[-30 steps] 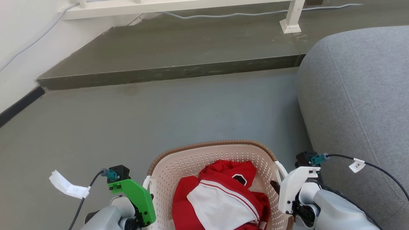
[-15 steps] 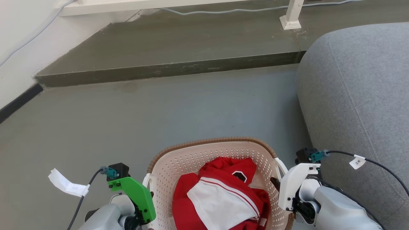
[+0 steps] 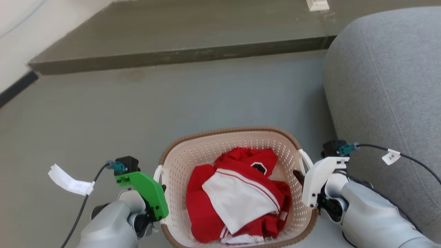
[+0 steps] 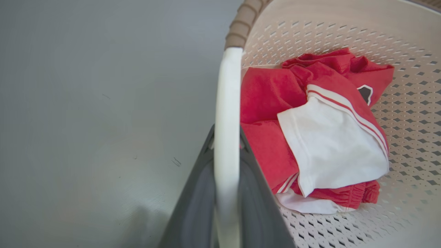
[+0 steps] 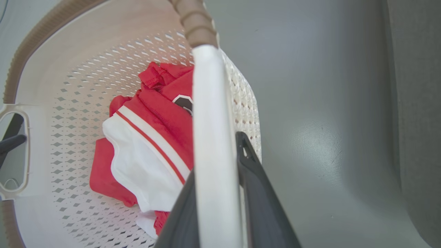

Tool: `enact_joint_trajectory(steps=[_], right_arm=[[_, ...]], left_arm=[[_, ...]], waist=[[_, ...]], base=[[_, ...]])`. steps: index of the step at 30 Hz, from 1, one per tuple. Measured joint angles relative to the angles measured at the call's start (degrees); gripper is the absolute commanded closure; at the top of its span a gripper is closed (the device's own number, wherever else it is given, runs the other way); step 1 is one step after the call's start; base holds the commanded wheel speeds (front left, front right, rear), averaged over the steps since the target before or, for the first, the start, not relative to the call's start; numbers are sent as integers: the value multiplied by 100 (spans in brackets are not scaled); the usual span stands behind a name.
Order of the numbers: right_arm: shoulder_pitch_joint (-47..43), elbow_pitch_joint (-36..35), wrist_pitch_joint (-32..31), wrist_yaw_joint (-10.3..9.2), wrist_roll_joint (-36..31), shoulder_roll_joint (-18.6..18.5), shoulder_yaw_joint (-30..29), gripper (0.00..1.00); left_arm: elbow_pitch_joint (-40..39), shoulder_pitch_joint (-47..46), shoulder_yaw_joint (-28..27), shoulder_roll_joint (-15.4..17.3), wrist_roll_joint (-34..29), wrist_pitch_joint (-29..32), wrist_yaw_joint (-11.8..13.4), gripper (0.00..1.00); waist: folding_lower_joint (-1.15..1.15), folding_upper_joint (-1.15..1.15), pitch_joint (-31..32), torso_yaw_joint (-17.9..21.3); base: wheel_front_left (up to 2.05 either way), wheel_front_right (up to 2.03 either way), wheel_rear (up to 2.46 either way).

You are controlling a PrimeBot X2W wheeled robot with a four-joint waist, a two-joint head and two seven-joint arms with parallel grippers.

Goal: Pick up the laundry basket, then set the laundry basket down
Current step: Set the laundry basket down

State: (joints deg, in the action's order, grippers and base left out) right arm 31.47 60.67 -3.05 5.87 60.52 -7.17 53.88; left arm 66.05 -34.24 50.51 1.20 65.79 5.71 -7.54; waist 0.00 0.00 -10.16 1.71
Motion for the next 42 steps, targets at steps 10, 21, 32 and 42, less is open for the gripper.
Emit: enact_joint_trajectory(steps=[10, 21, 32, 42], right_arm=[[315, -15, 149, 0, 54, -78, -9, 100], [933, -107, 411, 1, 58, -199, -36, 100], [1414, -163, 768, 5, 58, -287, -87, 100], [1655, -164, 1084, 5, 58, -287, -90, 100]], left_arm=[[-14, -286, -10, -9, -3, -275, 0, 100], [-10, -913, -35, -19, -136, -682, 0, 100], [-16, -1472, -58, -23, -268, -1077, 0, 100], [-14, -1738, -83, -21, -278, -1357, 0, 100]], waist=[[0, 0, -559, -28], [1, 0, -1419, -13], [1, 0, -2290, 8], [1, 0, -3002, 33]], base=[[0, 0, 0], [0, 0, 0], [0, 0, 0], [0, 0, 0]])
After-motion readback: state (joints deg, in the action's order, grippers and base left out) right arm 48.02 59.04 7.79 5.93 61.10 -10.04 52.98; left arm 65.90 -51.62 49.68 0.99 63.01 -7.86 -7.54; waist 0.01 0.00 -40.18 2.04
